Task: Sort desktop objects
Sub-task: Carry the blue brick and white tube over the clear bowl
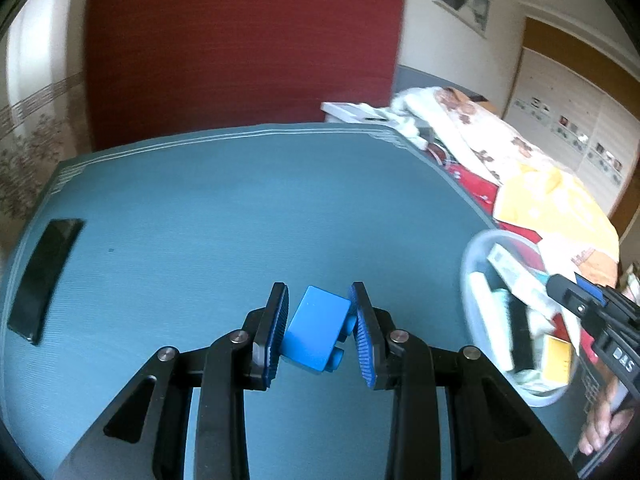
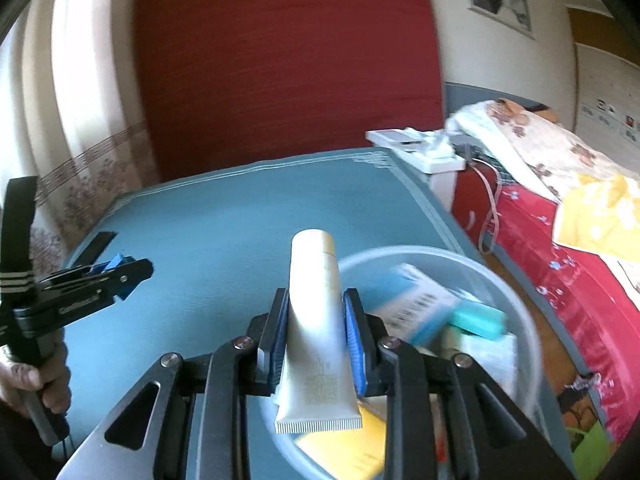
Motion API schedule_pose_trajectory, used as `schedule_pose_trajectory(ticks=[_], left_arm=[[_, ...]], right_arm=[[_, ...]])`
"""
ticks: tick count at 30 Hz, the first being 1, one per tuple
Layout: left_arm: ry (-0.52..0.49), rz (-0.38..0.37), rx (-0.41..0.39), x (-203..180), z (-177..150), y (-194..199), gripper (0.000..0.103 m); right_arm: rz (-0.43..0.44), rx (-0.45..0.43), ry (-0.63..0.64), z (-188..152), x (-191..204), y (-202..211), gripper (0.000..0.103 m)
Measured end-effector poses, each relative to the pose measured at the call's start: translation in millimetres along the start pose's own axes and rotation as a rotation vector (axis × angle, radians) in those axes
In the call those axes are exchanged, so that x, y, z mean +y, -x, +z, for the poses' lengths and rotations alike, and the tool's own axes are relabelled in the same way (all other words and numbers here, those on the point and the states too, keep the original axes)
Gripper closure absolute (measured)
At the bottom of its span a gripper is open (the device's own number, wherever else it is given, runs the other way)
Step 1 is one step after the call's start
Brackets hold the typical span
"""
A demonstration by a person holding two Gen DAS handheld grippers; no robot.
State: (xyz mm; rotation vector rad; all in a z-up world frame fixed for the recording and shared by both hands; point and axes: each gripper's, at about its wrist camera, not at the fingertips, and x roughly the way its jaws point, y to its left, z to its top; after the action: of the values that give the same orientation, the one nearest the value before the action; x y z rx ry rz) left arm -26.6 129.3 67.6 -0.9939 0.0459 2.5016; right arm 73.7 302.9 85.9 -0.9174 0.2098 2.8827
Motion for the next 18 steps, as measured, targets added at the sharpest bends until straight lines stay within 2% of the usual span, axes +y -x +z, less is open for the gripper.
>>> schedule_pose_trajectory(ticks=[9,18], left_arm=[[-0.084,-0.06,0.017,-67.0,-2.4,-3.3,0.069],[-0.155,-0.109,0.04,-118.0,-8.0,-8.2,0.069]], right_arm=[[-0.057,0.01,-0.098,-17.5,-56.6,14.0,0.073],[-0.068,0.007,-0.105,-23.0,-78.9,19.6,0.073]])
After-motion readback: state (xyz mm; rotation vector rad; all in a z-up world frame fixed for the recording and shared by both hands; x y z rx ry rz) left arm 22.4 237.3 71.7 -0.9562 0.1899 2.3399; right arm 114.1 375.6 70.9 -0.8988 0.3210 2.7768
